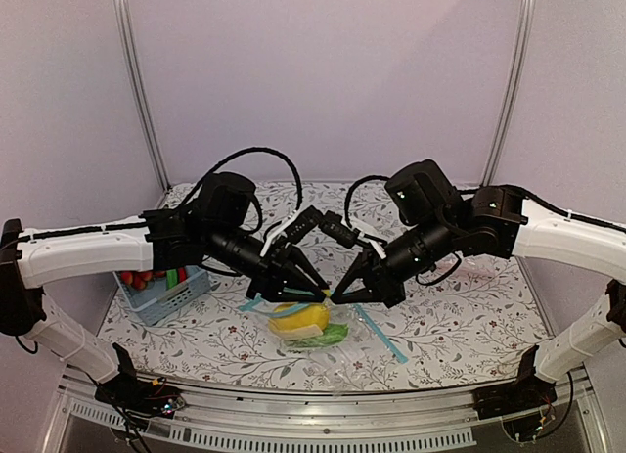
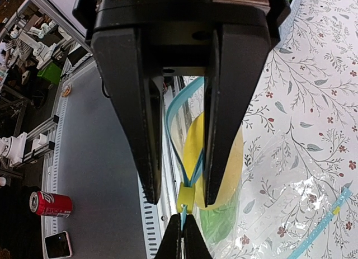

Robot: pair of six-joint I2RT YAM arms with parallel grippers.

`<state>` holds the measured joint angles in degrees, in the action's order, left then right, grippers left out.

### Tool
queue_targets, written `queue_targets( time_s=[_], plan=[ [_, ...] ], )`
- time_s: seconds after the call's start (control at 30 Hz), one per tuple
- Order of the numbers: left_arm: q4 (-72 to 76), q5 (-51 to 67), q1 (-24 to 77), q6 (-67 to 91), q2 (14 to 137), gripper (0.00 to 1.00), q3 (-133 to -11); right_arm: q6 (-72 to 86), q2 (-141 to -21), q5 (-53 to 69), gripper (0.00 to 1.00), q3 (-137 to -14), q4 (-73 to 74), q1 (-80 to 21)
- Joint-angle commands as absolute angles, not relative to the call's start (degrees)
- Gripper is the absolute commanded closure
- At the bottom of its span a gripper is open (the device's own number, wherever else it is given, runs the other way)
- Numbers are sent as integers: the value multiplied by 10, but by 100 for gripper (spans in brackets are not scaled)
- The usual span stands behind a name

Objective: Place the food in the zip-top bag and seal the zipper
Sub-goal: Hold the zipper from the zipper food storage bag.

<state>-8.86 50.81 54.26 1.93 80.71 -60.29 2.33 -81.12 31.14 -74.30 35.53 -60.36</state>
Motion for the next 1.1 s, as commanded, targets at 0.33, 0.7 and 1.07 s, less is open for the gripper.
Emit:
queue_targets(
  time_s=[0.33,0.7,1.07],
  plan=[
    [-105,503,550,16,824,92,-614,36,-819,280,100,-744,335,-603],
    [-123,488,551,13,823,100,-615,48,-820,226,100,-746,334,-602],
    [-161,438,550,-14,809,100,-612,83,-816,154,100,-738,338,-598]
  ],
)
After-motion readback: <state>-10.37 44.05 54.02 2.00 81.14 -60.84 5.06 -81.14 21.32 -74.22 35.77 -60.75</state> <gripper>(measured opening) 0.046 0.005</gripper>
